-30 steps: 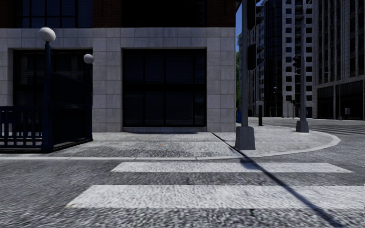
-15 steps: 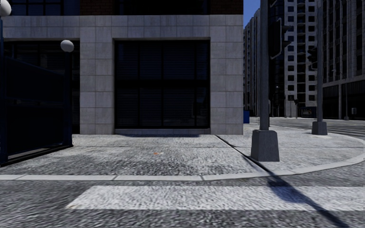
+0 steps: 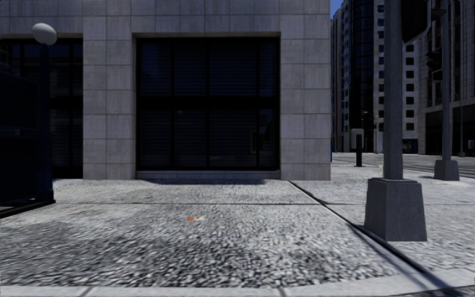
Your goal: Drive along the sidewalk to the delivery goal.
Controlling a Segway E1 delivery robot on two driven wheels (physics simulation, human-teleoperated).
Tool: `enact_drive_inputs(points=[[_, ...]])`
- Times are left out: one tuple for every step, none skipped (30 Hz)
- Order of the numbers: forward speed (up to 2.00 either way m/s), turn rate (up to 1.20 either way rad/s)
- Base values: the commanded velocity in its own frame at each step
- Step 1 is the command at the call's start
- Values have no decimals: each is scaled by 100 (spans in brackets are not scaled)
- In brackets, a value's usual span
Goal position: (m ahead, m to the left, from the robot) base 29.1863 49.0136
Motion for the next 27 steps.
enact_drive_inputs(points=[[200, 56], [200, 56], [200, 57], [200, 57], [200, 57], [200, 57], [200, 57], [200, 57], [200, 57], [200, 57], [200, 57], [200, 57], [200, 57], [200, 57], [200, 57], [200, 57], [200, 57], [200, 57], [200, 57], [200, 57], [200, 57], [200, 57], [200, 57], [200, 57], [200, 57], [200, 57], [200, 57]])
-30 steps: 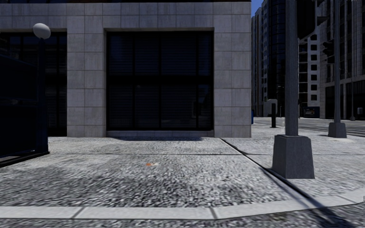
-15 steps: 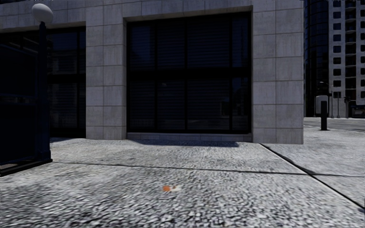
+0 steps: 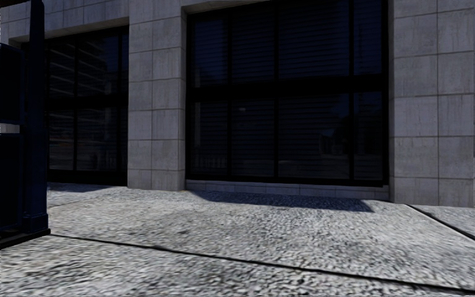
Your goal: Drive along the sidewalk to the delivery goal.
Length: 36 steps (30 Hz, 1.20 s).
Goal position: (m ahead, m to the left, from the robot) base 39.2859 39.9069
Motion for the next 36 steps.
enact_drive_inputs(points=[[200, 57], [200, 57], [200, 57], [200, 57], [200, 57], [200, 57], [200, 57], [200, 57], [200, 57], [200, 57], [200, 59], [200, 59], [200, 62], [200, 74], [200, 81], [200, 81], [200, 83], [200, 84], [200, 84], [200, 84], [199, 84], [194, 84], [194, 84], [193, 84], [192, 84], [192, 84], [192, 84], [192, 84], [192, 85], [191, 85], [191, 85], [191, 85], [191, 85], [191, 85], [191, 85], [191, 85]])
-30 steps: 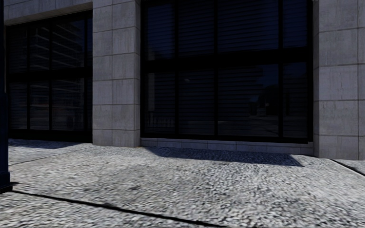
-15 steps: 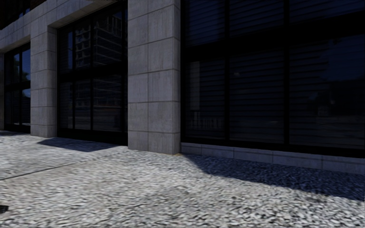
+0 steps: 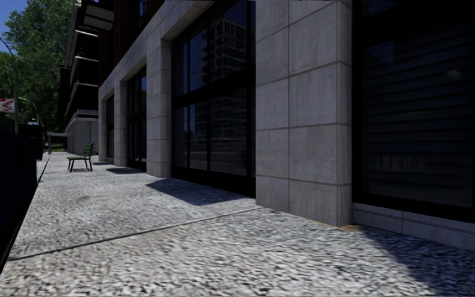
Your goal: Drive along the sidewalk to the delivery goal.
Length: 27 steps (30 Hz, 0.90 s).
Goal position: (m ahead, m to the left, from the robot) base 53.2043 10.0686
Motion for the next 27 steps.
enact_drive_inputs(points=[[191, 85], [191, 85], [191, 85], [191, 85], [191, 85], [191, 85], [191, 85], [191, 85], [191, 85], [191, 85], [191, 85], [191, 85], [191, 85], [191, 83], [191, 80], [191, 80], [191, 68], [191, 53], [191, 53], [191, 0], [194, 0], [200, 0], [200, 0], [200, 0], [200, 0], [200, 0], [200, 0]])
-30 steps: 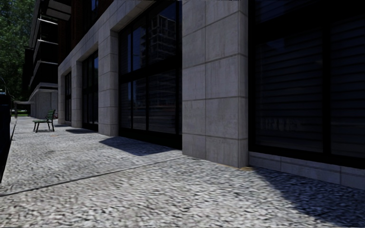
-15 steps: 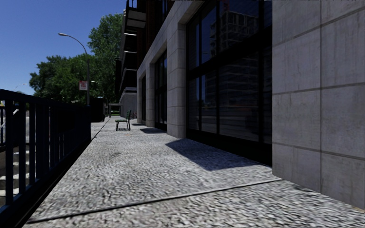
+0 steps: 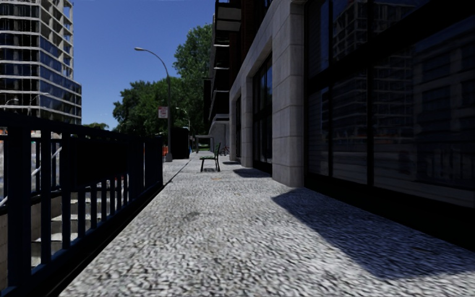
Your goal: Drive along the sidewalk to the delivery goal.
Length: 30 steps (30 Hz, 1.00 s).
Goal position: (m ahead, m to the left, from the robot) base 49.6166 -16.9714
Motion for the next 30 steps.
enact_drive_inputs(points=[[200, 0], [200, 0], [200, 0], [200, 0], [200, -24], [200, -25], [200, -26], [200, -26], [200, -26], [200, -26], [200, -26], [200, -26], [200, -26], [200, -26], [200, -26], [200, -26], [200, -26], [200, -26], [200, -26], [200, -26], [200, -26], [200, -26], [200, -26], [200, -25], [200, -25], [200, -25], [200, -25], [200, -25], [200, -25], [200, -25]])
